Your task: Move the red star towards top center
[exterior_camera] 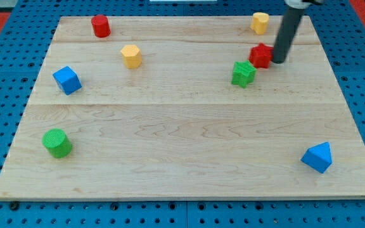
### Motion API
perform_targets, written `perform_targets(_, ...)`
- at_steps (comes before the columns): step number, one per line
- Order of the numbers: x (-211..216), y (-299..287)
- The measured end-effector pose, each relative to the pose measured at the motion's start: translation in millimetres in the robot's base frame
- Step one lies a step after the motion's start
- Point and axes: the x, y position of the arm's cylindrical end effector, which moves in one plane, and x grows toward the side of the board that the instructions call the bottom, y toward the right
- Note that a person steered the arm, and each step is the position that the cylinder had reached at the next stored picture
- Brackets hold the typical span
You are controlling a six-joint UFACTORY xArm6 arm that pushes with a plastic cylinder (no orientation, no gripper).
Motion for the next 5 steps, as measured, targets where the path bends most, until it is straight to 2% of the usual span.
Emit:
perform_targets(1, -7, -44)
perform_targets(2, 10, -66)
perform_targets(4, 11, -117)
perform_targets(5, -3, -151)
